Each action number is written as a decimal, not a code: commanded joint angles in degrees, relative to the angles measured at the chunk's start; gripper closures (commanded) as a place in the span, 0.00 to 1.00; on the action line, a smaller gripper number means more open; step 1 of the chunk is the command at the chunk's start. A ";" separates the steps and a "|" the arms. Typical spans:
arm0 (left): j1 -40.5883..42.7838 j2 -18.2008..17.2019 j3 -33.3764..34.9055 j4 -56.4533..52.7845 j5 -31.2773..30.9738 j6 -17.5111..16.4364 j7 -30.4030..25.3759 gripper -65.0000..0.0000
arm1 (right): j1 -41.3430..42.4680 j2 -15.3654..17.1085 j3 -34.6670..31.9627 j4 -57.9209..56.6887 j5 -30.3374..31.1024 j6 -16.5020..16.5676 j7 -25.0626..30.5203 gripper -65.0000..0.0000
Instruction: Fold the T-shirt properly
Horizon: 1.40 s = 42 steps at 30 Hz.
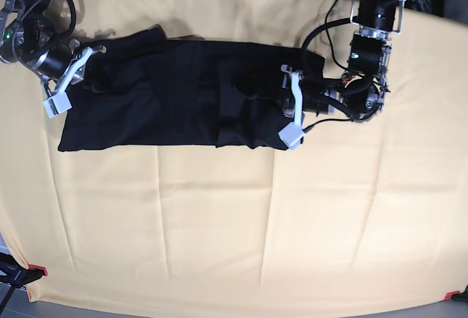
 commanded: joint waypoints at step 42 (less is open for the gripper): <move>-3.13 -10.40 -4.74 12.66 18.58 -3.04 -4.59 1.00 | 2.08 0.81 0.57 0.87 7.91 0.30 1.05 0.67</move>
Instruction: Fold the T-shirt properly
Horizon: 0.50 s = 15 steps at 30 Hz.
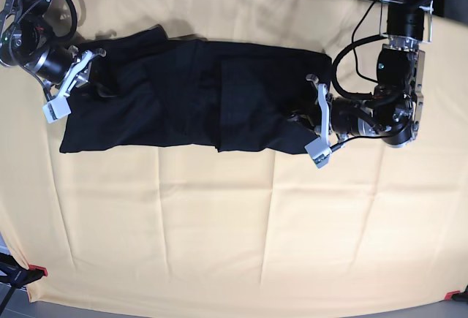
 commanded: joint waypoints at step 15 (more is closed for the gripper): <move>6.91 -4.44 3.10 0.76 15.17 2.05 -9.66 1.00 | 2.51 1.11 18.12 1.42 -8.79 -9.90 -1.27 0.42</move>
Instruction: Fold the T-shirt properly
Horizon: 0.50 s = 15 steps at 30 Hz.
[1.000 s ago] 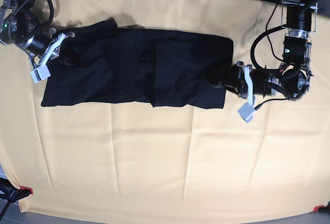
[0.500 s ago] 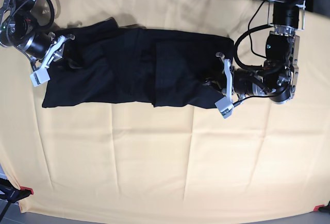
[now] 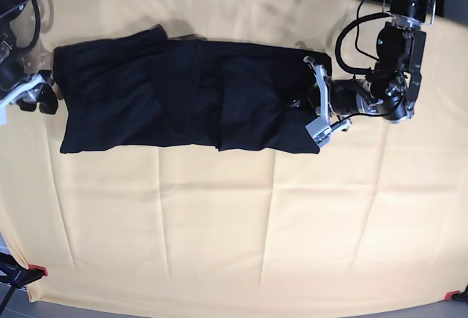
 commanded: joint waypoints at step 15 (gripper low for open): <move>0.13 -1.27 -0.11 -0.04 0.79 0.72 4.24 1.00 | -1.99 0.17 -1.42 -13.99 15.52 3.17 -1.33 0.42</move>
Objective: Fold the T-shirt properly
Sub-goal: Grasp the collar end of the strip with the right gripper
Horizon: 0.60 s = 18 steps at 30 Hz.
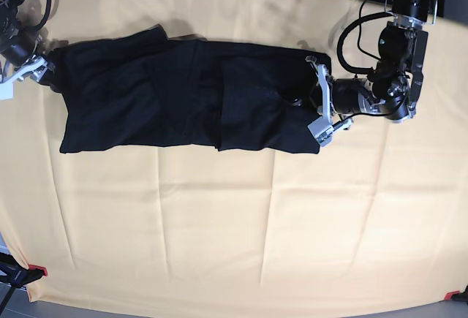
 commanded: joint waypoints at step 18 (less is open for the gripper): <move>0.11 -0.94 -0.11 0.00 0.94 2.08 3.61 1.00 | 5.46 -3.65 -6.93 0.52 5.44 5.07 -3.13 0.42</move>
